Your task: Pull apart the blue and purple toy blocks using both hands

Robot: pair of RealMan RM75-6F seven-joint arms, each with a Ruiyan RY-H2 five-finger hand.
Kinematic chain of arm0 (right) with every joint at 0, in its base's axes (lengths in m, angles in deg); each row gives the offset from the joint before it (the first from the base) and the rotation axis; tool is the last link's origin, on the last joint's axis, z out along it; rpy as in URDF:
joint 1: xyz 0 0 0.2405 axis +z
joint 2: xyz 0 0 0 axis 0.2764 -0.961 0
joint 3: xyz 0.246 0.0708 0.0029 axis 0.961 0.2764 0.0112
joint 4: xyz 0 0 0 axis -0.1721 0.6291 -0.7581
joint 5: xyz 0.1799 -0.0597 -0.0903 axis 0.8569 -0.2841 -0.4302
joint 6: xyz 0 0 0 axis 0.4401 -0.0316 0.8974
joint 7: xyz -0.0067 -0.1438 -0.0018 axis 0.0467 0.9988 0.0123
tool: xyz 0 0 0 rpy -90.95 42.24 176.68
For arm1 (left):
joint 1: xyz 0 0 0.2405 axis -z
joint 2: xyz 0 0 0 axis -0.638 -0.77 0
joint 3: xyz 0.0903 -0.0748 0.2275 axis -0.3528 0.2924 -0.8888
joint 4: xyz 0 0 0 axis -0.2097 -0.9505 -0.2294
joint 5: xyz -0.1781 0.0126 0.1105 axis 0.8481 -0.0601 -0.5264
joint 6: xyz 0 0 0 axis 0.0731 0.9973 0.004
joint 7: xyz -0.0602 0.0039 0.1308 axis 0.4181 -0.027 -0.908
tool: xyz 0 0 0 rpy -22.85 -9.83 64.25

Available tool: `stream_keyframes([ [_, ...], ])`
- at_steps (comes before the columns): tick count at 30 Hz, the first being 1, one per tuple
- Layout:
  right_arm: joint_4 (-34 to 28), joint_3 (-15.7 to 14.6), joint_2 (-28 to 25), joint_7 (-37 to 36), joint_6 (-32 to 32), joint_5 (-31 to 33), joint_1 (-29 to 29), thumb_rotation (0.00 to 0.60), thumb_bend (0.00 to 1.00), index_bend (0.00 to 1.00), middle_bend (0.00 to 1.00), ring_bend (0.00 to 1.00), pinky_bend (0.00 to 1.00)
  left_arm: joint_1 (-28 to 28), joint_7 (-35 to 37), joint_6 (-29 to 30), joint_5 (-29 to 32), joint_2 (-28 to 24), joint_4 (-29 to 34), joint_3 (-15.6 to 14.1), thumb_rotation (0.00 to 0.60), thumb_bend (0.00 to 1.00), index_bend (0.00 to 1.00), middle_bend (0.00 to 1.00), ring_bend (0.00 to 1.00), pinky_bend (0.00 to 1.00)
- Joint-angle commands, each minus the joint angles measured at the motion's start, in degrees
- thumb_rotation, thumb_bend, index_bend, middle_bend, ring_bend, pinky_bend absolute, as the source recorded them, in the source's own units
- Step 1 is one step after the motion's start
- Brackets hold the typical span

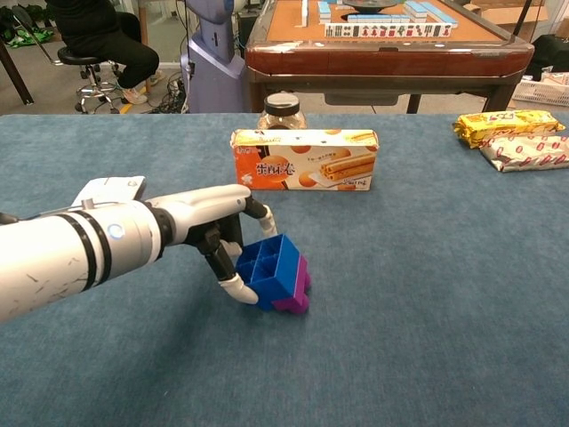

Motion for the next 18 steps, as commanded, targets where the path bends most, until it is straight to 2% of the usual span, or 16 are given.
stream_keyframes([
  [1,-0.2,0.2,0.0,0.0,-0.1,-0.1,0.1,0.600,0.09,0.31,0.29,0.29,0.42,-0.4,0.9,0.3,-0.5,-0.1,0.2,0.0,0.600,0.00,0.56,1.00,0.94,1.00],
  [8,-2.3,1.1,-0.6,-0.1,-0.8,-0.5,0.8,0.600,0.09,0.31,0.32,0.30,0.44,-2.0,4.8,1.3,-2.6,-0.3,0.7,0.7,0.600,0.00,0.58,1.00,0.95,1.00],
  [13,-4.8,2.2,-1.4,-0.5,-1.1,-0.8,1.7,0.600,0.09,0.31,0.36,0.36,0.50,-4.0,9.5,2.4,-5.3,-0.4,0.7,1.7,0.600,0.00,0.60,1.00,0.95,1.00],
  [16,-6.5,3.1,-1.9,-1.4,-0.9,-1.0,2.7,0.600,0.09,0.31,0.43,0.45,0.57,-5.1,12.6,3.2,-6.7,-0.5,1.0,2.7,0.600,0.00,0.61,1.00,0.95,1.00],
  [18,-8.3,3.9,-2.3,-1.3,0.0,0.0,3.5,0.600,0.08,0.31,0.50,0.54,0.63,-5.9,14.7,3.9,-7.5,-0.6,1.3,3.7,0.600,0.01,0.62,1.00,0.95,1.00],
])
